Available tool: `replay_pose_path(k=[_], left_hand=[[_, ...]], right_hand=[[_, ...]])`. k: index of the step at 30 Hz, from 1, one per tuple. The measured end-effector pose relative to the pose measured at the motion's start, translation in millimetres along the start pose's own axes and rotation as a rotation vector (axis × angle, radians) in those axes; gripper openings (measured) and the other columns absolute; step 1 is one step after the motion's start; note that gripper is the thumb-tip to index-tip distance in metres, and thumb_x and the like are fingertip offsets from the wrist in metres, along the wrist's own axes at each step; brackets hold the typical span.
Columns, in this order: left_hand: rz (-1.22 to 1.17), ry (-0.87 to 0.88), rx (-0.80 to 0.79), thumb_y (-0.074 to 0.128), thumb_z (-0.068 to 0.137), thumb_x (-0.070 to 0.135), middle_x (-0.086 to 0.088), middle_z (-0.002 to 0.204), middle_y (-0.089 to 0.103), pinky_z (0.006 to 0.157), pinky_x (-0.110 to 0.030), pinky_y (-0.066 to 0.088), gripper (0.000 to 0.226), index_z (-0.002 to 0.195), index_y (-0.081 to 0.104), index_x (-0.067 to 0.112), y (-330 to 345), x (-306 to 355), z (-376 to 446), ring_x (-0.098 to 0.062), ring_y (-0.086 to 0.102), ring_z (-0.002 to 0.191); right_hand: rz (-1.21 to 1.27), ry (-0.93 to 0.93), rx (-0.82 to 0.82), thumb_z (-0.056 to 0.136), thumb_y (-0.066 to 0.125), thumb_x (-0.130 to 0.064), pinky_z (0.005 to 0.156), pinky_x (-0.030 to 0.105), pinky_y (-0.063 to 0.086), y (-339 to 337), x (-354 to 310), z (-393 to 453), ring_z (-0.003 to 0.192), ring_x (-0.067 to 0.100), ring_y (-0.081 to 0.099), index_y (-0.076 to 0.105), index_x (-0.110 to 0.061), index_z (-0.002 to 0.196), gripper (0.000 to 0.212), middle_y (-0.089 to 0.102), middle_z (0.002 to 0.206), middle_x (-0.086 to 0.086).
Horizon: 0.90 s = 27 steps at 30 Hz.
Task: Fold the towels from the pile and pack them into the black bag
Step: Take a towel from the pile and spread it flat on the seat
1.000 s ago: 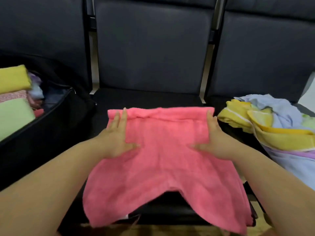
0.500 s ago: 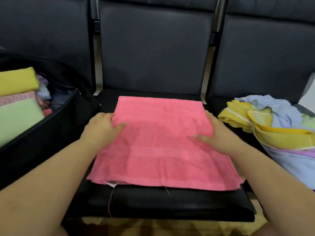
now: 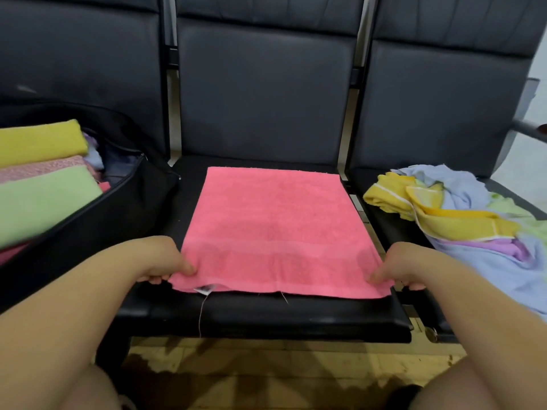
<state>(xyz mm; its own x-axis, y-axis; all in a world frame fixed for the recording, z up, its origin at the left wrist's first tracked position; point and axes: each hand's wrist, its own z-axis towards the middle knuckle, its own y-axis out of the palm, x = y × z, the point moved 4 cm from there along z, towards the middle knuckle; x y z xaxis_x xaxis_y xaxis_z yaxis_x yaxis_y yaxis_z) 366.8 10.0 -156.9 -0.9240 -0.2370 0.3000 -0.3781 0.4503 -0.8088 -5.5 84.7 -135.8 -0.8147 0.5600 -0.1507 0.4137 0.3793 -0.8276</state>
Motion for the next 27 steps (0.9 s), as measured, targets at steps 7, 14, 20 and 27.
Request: replay_pose_path(k=[7,14,20,27], left_hand=[[-0.262,-0.003,-0.061,0.056,0.095,0.017,-0.009,0.065,0.063,0.039,-0.016,0.04,0.024,0.077,0.058,0.002,3,-3,-22,-0.013,0.056,0.043],[-0.698,0.082,0.101,0.061,0.092,0.012,-0.006,0.054,0.059,0.032,-0.014,0.036,0.02,0.074,0.059,0.003,-15,-9,-25,-0.011,0.049,0.043],[-0.355,0.003,-0.044,0.067,0.088,0.014,-0.006,0.05,0.061,0.036,-0.013,0.033,0.02,0.075,0.06,0.0,16,-6,-18,-0.009,0.052,0.033],[-0.201,0.002,0.026,0.072,0.084,0.024,-0.001,0.033,0.042,0.039,-0.018,0.026,0.041,0.057,0.049,0.004,13,-7,-25,-0.015,0.035,0.035]], right_hand=[[-0.079,-0.092,0.152,0.092,0.059,-0.027,0.067,0.025,0.045,-1,-10,-17,0.065,0.015,0.051,0.048,-0.013,0.068,0.031,0.052,0.072,0.003],[0.589,-0.169,0.364,0.09,0.063,-0.016,0.066,0.038,0.054,-19,25,-7,0.062,0.024,0.053,0.06,-0.002,0.089,0.014,0.056,0.074,0.015],[0.453,-0.002,0.115,0.09,0.066,-0.023,0.051,0.026,0.045,14,34,9,0.067,0.02,0.053,0.057,-0.001,0.085,0.024,0.059,0.084,0.016],[0.507,0.039,0.005,0.084,0.072,-0.024,0.056,0.026,0.043,19,39,2,0.065,0.016,0.046,0.054,-0.007,0.079,0.026,0.05,0.075,0.007]])
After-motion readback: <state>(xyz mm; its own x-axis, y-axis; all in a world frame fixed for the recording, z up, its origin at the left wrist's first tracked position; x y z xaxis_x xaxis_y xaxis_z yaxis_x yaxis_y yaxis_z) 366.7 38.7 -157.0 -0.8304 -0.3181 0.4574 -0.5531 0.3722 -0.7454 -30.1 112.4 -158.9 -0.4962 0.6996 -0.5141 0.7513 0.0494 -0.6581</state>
